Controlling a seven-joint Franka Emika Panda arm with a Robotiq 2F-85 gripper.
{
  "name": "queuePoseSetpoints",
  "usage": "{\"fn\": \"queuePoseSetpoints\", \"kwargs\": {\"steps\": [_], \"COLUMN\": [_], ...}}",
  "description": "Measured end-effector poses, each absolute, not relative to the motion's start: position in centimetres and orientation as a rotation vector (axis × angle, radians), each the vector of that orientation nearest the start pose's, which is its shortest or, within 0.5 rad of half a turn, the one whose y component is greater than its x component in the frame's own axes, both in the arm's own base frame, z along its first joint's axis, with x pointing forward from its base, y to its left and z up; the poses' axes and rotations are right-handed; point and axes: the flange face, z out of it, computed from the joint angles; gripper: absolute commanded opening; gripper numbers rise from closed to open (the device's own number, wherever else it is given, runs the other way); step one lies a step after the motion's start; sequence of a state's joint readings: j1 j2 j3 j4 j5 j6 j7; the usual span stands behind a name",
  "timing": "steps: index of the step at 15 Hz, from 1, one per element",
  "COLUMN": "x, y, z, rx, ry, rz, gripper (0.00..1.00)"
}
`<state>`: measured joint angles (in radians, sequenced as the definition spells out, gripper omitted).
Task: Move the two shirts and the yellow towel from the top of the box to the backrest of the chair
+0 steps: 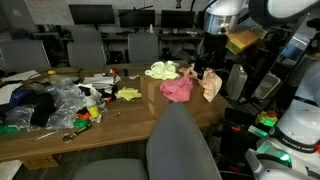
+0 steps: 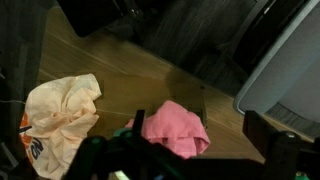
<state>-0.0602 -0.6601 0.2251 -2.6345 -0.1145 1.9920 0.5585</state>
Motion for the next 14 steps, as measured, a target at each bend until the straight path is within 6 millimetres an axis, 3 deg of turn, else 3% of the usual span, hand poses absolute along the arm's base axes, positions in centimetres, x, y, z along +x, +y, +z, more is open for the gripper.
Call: {"fn": "queuePoseSetpoints", "kwargs": {"steps": [3,7,10,14], "x": [35.5,36.5,37.9,40.9], "y": [1.0,-3.8,-5.0,-4.8], "z": [45.6,45.0,44.2,43.1], "rx": [-3.21,-3.109,-3.065,-3.046], "ry": [0.808,0.959,0.978,0.939], "rz": [-0.179,-0.208,-0.27,-0.353], "gripper": [1.0,1.0,1.0,1.0]}}
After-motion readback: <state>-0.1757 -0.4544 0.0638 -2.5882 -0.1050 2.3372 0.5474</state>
